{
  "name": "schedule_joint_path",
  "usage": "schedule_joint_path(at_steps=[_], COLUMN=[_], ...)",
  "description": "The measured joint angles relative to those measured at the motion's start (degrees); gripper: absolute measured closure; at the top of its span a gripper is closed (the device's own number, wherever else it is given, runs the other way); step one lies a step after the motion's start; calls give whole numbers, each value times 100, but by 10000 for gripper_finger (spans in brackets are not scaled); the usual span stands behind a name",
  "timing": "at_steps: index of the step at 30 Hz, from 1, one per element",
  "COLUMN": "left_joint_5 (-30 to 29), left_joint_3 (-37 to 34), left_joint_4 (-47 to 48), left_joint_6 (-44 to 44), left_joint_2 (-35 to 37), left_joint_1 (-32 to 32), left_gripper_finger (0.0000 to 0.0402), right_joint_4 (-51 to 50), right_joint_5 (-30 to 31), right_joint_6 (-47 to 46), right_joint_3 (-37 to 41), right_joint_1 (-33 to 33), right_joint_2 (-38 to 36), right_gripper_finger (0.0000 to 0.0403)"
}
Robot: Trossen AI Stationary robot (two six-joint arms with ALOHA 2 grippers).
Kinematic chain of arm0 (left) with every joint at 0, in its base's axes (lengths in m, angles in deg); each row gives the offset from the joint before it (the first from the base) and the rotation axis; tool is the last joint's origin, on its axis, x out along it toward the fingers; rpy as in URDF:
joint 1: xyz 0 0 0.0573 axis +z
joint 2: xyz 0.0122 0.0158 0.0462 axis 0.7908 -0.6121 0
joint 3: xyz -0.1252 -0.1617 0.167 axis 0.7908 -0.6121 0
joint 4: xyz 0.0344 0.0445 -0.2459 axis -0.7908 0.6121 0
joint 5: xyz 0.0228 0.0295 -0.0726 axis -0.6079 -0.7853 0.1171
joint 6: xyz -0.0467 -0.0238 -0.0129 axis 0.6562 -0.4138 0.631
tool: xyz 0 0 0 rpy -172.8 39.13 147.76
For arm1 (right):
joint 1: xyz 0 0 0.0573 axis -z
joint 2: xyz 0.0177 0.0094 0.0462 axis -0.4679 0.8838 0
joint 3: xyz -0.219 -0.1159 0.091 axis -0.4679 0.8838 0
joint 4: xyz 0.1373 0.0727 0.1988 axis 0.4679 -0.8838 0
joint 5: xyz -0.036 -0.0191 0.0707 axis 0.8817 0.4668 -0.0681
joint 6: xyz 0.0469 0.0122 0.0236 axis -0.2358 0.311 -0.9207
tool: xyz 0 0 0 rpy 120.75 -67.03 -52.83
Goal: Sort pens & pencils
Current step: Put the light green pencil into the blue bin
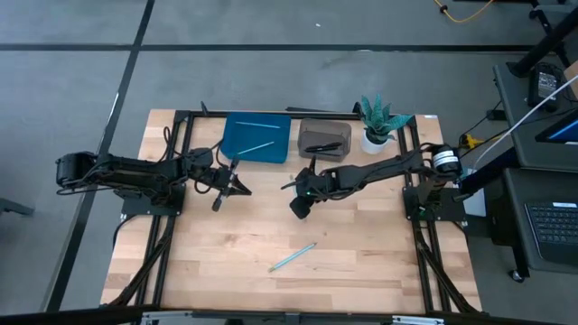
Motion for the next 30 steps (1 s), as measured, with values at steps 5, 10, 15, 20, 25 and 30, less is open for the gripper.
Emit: schedule_joint_path(at_steps=[5, 10, 15, 20, 25, 30], left_joint_5=[0, 0, 0, 1, 2, 0], left_joint_3=[0, 0, 0, 0, 0, 0], left_joint_4=[92, 104, 126, 152, 152, 152], left_joint_6=[0, 2, 4, 4, 7, 7], left_joint_2=[0, 0, 0, 0, 0, 0], left_joint_1=[0, 0, 0, -1, -2, -2], left_gripper_finger=[377, 370, 369, 379, 392, 400], right_joint_4=[31, 117, 101, 118, 136, 121], right_joint_5=[-89, -87, -85, -89, -122, -96], right_joint_6=[-177, -202, -268, -347, -476, -472], right_joint_3=[2, 2, 2, 2, 2, 2], right_joint_1=[-65, -145, -192, -208, -218, -254], right_joint_2=[72, 214, 387, 584, 761, 763], right_gripper_finger=[286, 286, 286, 286, 286, 286])
